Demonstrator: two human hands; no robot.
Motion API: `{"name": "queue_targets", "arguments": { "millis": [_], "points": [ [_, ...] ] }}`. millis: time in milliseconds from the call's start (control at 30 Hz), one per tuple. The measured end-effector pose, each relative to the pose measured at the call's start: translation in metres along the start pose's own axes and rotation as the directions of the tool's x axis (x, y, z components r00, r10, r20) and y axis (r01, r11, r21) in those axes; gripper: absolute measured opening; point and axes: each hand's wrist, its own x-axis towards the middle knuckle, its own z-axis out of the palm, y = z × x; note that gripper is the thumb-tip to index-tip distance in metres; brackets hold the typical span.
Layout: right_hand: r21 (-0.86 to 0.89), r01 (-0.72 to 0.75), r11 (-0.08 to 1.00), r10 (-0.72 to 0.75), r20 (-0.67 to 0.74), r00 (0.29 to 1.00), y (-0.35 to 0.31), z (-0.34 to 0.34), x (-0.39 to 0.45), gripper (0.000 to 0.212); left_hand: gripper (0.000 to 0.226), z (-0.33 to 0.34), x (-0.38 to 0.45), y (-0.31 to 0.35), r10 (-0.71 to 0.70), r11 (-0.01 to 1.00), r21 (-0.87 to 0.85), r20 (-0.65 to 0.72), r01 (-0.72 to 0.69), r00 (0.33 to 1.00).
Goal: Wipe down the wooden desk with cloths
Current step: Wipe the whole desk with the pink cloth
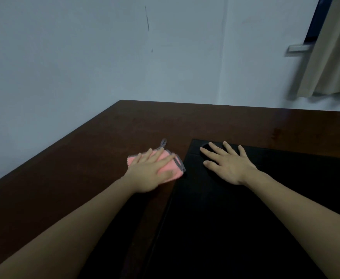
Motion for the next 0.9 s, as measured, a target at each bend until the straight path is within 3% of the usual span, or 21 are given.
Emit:
{"name": "queue_targets", "arguments": {
  "millis": [167,267,467,633,767,900],
  "points": [
    [0.003,-0.003,1.0,0.003,-0.018,1.0,0.0,0.001,0.0,0.056,0.066,-0.011,0.074,0.001,-0.171,0.984,-0.054,-0.052,0.168,0.984],
    [0.013,-0.006,1.0,0.007,-0.023,1.0,0.0,0.002,0.001,0.056,0.066,-0.013,0.087,0.009,-0.201,0.978,-0.065,-0.052,0.197,0.978],
    [0.02,0.0,1.0,0.001,-0.034,0.999,-0.002,0.001,0.001,0.056,0.063,0.0,0.015,0.027,0.021,1.0,-0.018,-0.041,-0.022,0.999],
    [0.025,0.008,1.0,-0.007,-0.04,0.999,-0.001,0.001,0.001,0.056,0.069,0.017,-0.058,0.027,0.205,0.979,0.014,-0.036,-0.204,0.978],
    [0.029,0.011,1.0,-0.01,-0.047,0.999,0.0,0.002,0.001,0.056,0.071,0.015,-0.046,0.023,0.118,0.993,0.0,-0.039,-0.118,0.992],
    [0.042,0.012,0.999,-0.009,-0.063,0.998,0.002,0.003,0.003,0.054,0.068,0.003,0.01,0.03,-0.088,0.995,-0.057,-0.045,0.086,0.995]
  ]
}}
